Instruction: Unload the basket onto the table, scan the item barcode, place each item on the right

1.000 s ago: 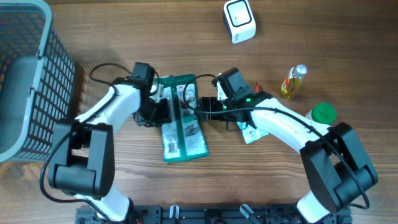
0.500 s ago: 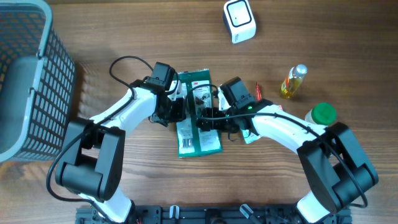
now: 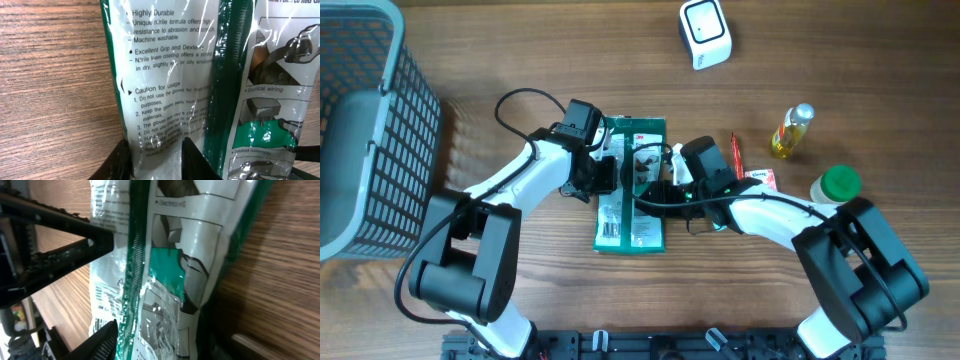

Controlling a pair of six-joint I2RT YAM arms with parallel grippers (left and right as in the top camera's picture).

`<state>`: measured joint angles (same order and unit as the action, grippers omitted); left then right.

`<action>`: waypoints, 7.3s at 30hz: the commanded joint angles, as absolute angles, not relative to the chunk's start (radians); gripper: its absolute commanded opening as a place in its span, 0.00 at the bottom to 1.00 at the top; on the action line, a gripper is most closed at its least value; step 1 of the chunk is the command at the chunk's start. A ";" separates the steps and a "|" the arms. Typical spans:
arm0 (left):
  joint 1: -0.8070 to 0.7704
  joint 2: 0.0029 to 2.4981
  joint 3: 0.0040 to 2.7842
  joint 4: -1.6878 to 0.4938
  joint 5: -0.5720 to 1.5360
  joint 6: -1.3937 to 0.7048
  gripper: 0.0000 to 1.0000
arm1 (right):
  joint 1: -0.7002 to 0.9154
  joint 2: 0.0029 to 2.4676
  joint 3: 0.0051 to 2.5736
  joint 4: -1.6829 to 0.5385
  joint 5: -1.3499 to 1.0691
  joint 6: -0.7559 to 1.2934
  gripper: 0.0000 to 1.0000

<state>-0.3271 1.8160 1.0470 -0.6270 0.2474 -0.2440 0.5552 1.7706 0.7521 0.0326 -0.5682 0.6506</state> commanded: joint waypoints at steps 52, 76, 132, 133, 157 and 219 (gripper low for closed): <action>-0.068 1.590 1.135 -0.700 0.051 -0.213 1.00 | 0.535 1.331 0.742 -0.122 -0.813 0.423 0.04; -0.068 1.590 1.135 -0.700 0.051 -0.213 1.00 | 0.535 1.331 0.742 -0.125 -0.813 0.422 0.04; -0.068 1.590 1.135 -0.700 0.051 -0.213 1.00 | 0.538 2.056 1.807 -0.294 0.689 -1.105 0.04; -0.068 1.590 1.135 -0.700 0.051 -0.213 1.00 | 0.538 2.085 1.807 -0.230 0.697 -1.144 0.04; -0.068 1.590 1.135 -0.700 0.051 -0.213 1.00 | 0.463 2.362 1.805 0.049 0.428 -0.768 0.04; -0.068 1.590 1.135 -0.700 0.051 -0.213 1.00 | 0.460 1.694 1.403 -0.771 -0.158 0.395 1.00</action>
<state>-0.0700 1.5898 1.1324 -0.7025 0.0563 -0.2279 0.4572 1.6966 1.4071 -0.7765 -0.1673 0.3824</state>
